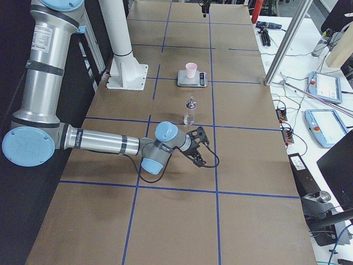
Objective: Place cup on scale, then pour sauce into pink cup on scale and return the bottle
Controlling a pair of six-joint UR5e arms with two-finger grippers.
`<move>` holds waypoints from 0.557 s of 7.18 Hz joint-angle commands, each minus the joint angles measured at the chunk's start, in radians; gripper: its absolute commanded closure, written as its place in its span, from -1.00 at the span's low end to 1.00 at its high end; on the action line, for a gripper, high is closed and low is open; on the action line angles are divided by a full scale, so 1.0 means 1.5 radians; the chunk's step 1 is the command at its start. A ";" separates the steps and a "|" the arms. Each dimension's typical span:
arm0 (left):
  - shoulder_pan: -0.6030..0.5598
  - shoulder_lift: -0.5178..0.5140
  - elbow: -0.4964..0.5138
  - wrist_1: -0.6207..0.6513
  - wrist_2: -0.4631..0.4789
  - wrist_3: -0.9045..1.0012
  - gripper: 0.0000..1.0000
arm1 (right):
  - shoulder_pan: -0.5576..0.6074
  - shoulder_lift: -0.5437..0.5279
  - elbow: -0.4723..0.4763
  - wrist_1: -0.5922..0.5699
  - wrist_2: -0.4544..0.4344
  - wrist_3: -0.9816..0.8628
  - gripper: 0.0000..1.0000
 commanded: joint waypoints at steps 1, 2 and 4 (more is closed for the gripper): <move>-0.082 -0.005 0.049 -0.003 -0.029 0.096 -0.50 | 0.144 0.091 -0.013 -0.202 0.133 -0.168 -1.00; -0.120 -0.004 0.061 0.003 -0.029 0.132 -0.49 | 0.168 0.107 -0.007 -0.292 0.162 -0.197 -1.00; -0.144 -0.004 0.087 0.063 -0.071 0.148 -0.53 | 0.183 0.131 0.025 -0.486 0.222 -0.198 -1.00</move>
